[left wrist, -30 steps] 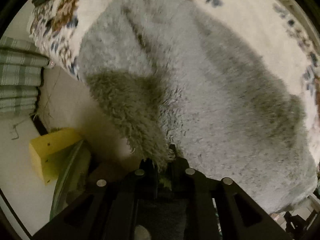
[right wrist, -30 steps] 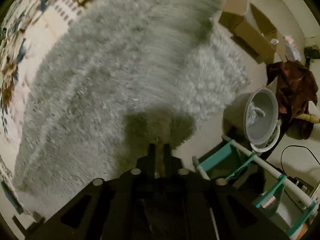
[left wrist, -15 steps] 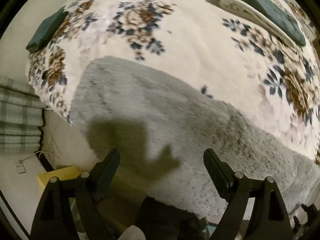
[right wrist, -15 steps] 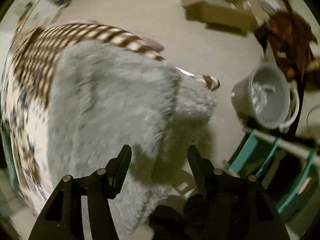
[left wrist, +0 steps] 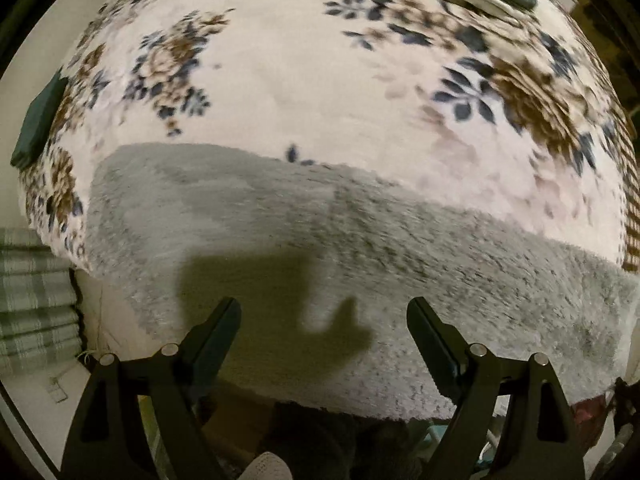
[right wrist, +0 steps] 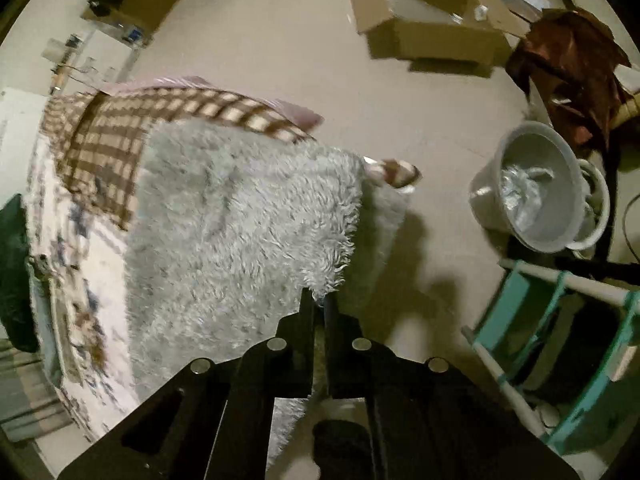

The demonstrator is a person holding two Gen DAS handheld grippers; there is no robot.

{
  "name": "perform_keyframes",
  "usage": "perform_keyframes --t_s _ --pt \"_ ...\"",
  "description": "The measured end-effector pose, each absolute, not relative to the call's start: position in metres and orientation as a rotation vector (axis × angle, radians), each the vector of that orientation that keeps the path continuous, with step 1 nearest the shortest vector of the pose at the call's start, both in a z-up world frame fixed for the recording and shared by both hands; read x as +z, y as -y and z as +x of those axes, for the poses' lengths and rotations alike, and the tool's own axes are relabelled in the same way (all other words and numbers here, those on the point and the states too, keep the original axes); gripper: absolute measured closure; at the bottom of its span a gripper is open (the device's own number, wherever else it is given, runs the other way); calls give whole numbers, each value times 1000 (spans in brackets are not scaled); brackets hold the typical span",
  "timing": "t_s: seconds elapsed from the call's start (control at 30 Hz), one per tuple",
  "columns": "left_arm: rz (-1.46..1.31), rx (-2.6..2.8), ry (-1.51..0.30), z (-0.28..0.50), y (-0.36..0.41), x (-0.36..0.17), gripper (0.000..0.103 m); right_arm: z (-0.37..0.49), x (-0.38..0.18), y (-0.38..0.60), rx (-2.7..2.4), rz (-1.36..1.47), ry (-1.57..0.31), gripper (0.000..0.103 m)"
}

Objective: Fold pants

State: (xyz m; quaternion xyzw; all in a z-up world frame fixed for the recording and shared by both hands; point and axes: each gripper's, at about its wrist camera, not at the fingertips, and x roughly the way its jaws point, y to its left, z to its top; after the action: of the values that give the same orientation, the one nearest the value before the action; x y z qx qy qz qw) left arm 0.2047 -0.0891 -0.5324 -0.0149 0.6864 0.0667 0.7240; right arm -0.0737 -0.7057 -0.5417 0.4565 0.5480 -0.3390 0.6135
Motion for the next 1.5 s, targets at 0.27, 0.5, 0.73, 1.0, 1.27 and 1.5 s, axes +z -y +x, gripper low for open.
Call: perform_keyframes --t_s 0.27,0.5,0.73,1.0,1.27,1.5 --pt "-15 111 -1538 204 93 -538 18 -52 -565 703 -737 961 -1470 63" --pt "10 116 -1522 209 91 -546 18 40 -524 727 -645 816 -1285 55" --pt "98 130 -1439 219 115 -554 18 114 -578 747 -561 753 -1416 56" --pt "-21 254 -1514 195 63 -564 18 84 -533 720 -514 769 -1332 35" --pt "-301 537 -1473 133 -77 -541 18 5 -526 603 -363 923 -1374 28" --pt "-647 663 -1426 104 -190 -579 18 -10 -567 485 -278 929 -1484 28"
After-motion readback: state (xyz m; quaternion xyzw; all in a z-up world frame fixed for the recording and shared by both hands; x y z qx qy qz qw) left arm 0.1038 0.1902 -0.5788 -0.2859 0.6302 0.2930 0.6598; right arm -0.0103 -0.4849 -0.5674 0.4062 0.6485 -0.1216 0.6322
